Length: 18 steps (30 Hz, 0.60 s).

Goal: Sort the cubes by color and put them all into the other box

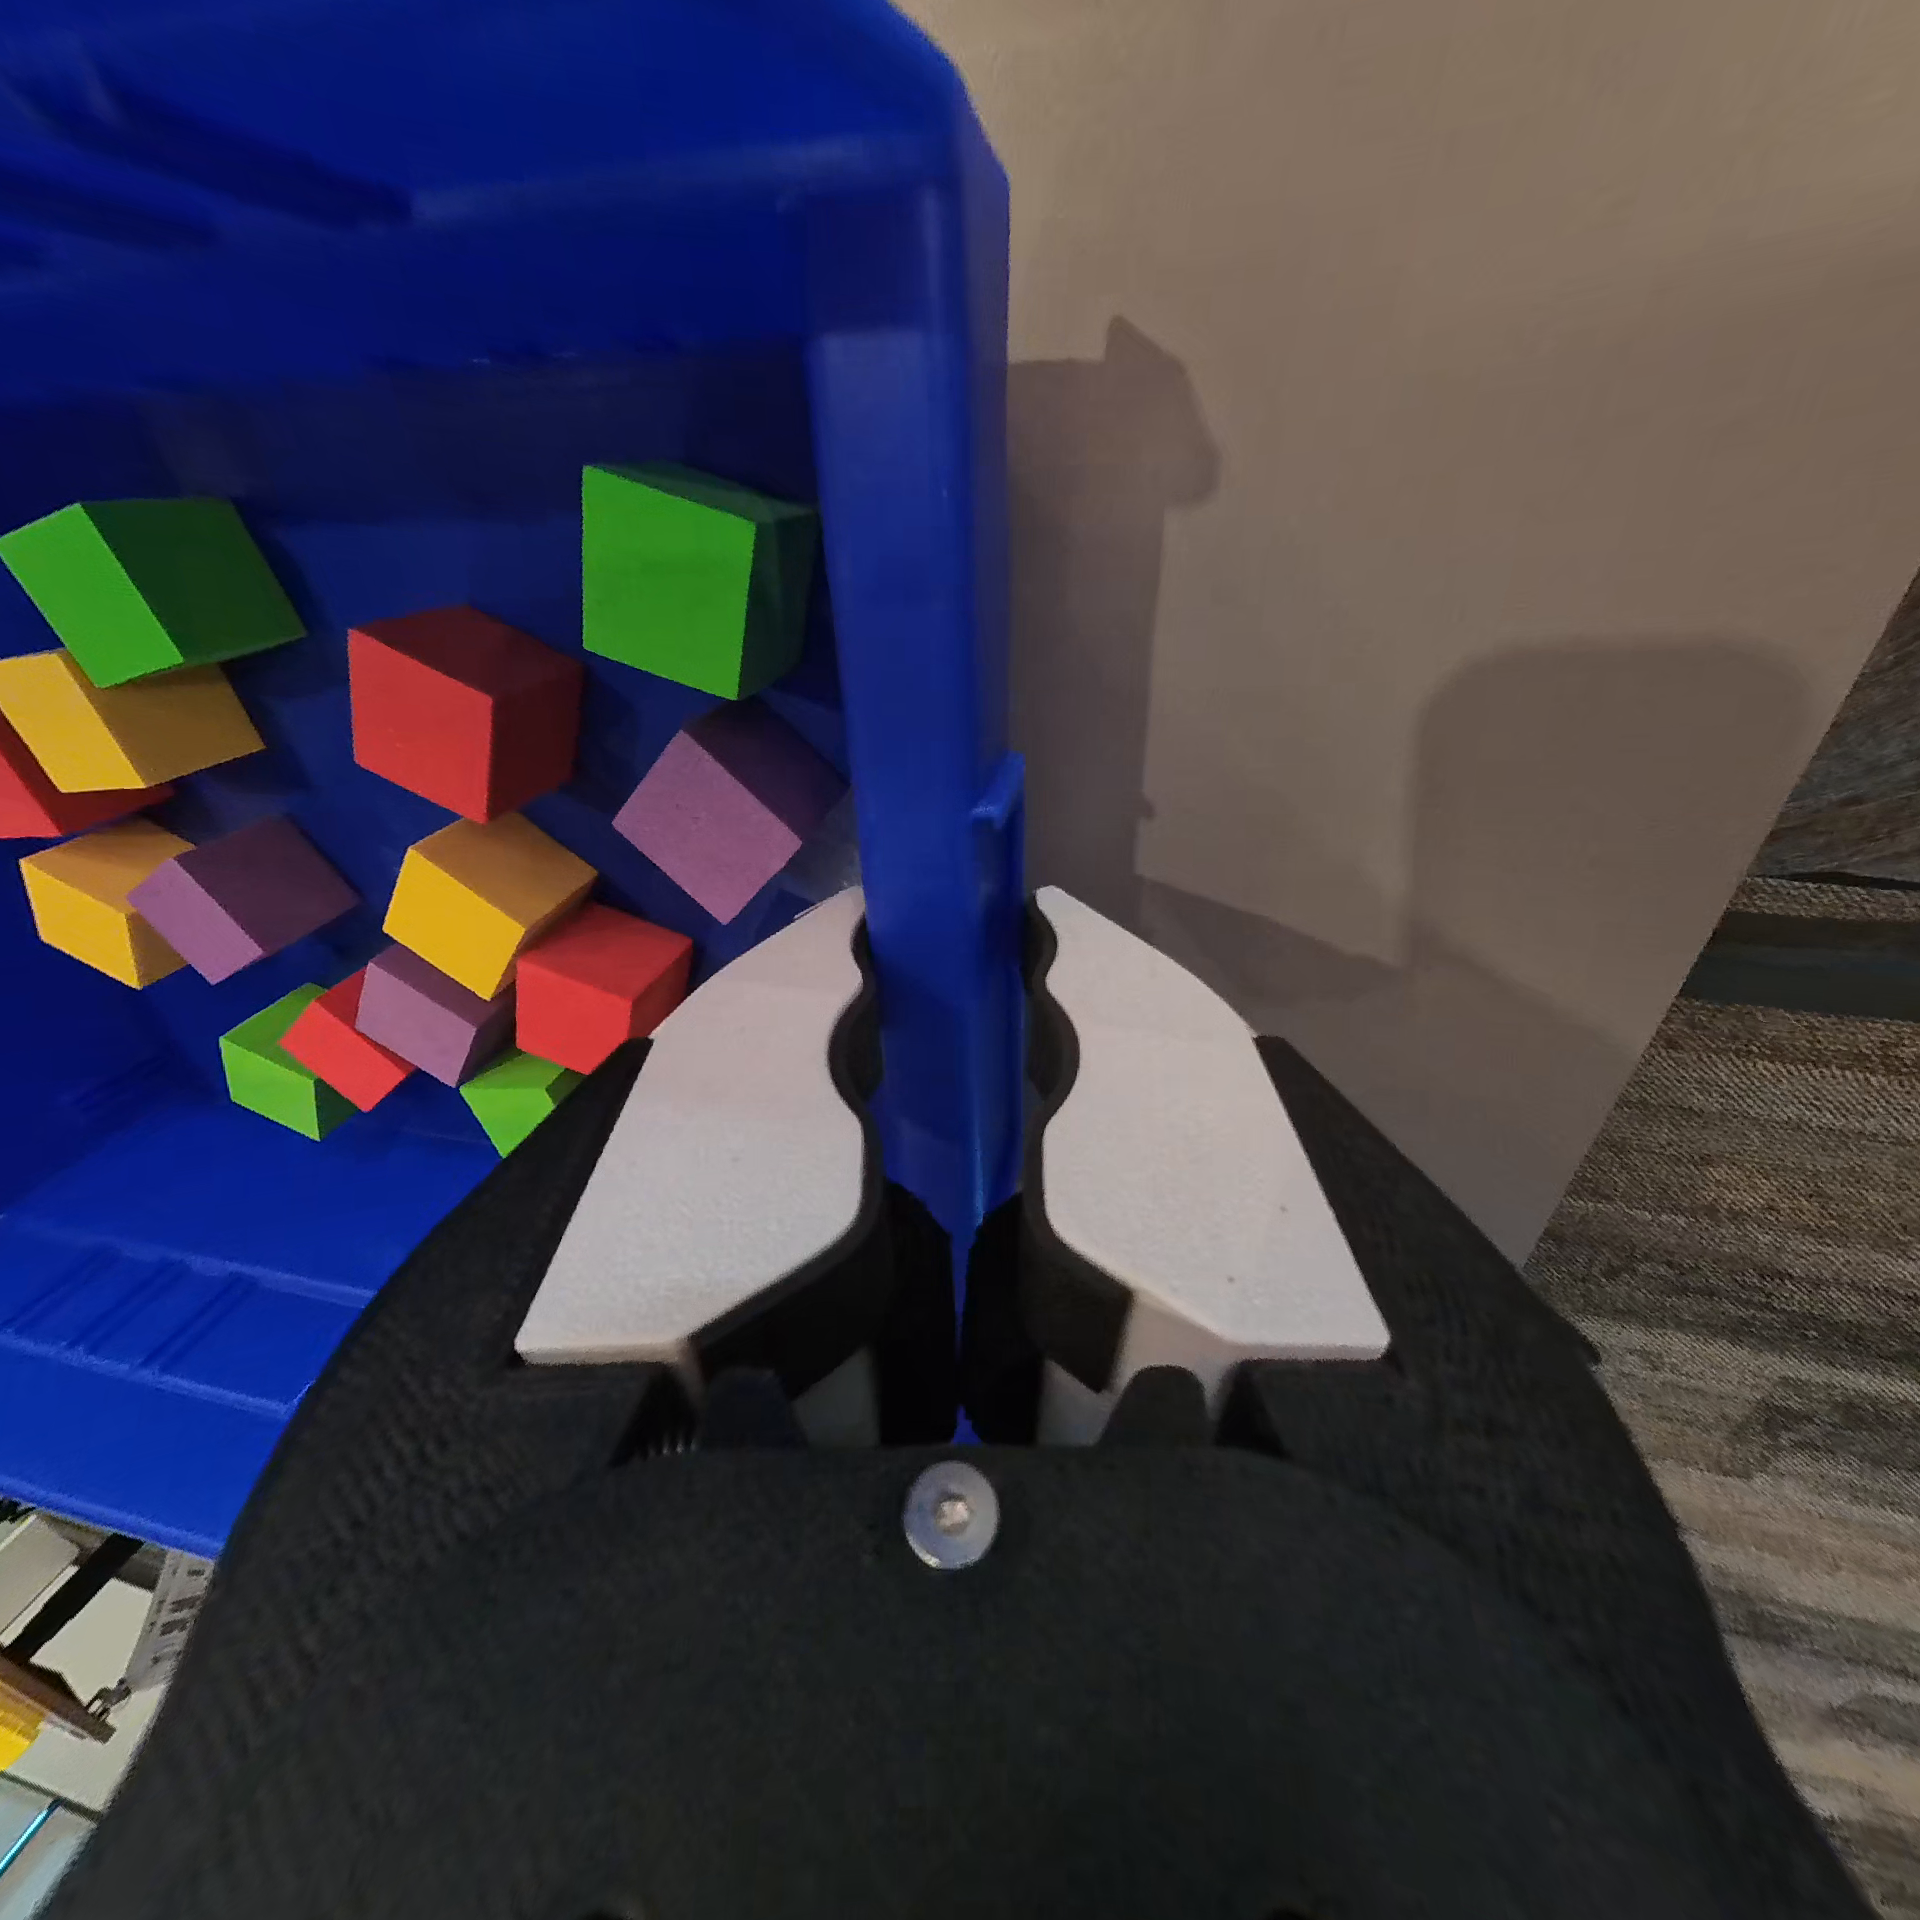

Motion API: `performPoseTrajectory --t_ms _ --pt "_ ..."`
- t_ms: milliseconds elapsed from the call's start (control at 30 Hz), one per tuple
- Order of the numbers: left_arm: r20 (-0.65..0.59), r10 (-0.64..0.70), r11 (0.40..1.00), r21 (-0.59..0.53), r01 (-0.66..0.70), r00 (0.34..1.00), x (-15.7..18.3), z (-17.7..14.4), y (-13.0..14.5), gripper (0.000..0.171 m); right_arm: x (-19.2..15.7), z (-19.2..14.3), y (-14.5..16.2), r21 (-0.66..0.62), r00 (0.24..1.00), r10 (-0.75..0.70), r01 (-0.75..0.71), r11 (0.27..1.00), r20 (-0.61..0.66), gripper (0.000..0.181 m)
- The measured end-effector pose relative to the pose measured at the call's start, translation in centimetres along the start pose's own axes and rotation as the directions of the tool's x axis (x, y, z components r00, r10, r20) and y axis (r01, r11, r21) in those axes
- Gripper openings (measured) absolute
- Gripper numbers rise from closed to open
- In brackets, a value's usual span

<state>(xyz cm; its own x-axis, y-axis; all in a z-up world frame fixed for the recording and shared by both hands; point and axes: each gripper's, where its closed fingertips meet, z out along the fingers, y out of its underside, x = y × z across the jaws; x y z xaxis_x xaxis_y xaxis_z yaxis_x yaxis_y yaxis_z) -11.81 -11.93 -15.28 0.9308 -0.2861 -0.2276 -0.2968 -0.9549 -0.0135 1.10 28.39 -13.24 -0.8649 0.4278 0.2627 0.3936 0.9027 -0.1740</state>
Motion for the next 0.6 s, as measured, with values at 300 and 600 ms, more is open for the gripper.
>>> performPoseTrajectory --t_ms 300,600 --pt "0.000 -0.011 1.000 0.008 0.011 1.000 -0.1 0.0 0.0 0.025 0.4 0.8 -2.6 0.032 0.999 0.014 -0.016 0.999 0.038 0.020" --pt "0.031 -0.003 1.000 0.004 0.003 1.000 -1.9 0.5 -0.3 0.025 -0.4 0.4 -1.7 0.020 0.999 0.018 -0.019 1.000 0.048 0.020"
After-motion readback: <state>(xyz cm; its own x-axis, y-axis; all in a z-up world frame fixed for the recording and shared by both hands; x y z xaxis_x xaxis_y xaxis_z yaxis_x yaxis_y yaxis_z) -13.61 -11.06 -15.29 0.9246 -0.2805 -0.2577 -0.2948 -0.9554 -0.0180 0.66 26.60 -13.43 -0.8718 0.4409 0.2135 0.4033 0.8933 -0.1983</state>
